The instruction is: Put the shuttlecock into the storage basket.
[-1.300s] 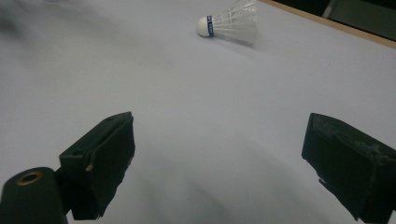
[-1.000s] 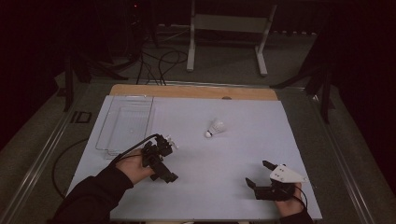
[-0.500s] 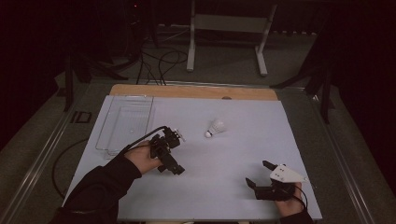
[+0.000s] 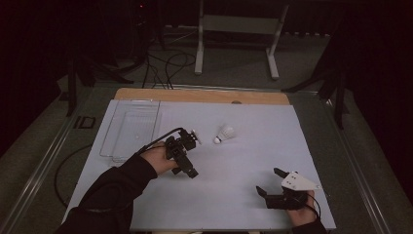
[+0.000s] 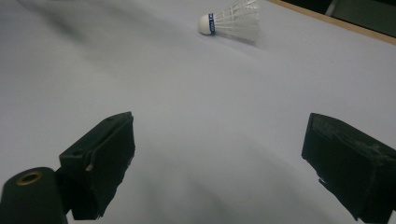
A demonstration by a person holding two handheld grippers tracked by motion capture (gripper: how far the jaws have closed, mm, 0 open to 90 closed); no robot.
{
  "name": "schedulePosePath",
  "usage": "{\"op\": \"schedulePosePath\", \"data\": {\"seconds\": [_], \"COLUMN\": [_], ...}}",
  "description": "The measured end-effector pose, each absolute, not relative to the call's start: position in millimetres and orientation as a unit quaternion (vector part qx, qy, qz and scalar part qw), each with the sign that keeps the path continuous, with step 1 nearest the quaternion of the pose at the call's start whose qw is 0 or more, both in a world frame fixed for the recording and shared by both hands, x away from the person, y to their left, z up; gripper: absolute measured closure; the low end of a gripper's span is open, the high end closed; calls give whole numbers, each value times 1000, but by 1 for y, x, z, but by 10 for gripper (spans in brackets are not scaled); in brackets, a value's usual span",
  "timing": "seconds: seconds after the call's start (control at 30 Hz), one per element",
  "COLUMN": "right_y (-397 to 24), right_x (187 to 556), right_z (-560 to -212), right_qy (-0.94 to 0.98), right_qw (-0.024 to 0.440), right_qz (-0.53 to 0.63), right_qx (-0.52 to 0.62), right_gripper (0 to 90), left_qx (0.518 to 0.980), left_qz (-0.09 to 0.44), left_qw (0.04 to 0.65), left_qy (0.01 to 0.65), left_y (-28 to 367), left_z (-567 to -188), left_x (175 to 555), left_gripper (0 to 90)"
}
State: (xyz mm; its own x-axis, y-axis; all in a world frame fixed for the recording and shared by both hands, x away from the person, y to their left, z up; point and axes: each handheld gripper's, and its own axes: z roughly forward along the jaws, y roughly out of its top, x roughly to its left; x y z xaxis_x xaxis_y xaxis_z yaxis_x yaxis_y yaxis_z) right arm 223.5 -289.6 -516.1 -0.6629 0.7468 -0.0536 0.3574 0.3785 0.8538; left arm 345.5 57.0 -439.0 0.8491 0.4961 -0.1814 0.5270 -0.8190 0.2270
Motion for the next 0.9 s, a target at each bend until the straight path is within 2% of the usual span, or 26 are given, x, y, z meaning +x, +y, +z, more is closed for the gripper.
{"op": "schedulePosePath", "data": {"seconds": [0.57,0.9], "right_y": [-290,-290], "right_x": [223,223], "right_z": [-516,-516], "right_qy": [800,801], "right_qw": [222,221], "right_qz": [439,438], "right_qx": [344,344], "right_gripper": [95,95], "left_qx": [957,957], "left_qz": [-40,-44], "left_qw": [115,129], "left_qy": [262,255], "left_y": [22,8], "left_z": [-436,-432], "left_x": [360,369], "left_gripper": [0,0]}}
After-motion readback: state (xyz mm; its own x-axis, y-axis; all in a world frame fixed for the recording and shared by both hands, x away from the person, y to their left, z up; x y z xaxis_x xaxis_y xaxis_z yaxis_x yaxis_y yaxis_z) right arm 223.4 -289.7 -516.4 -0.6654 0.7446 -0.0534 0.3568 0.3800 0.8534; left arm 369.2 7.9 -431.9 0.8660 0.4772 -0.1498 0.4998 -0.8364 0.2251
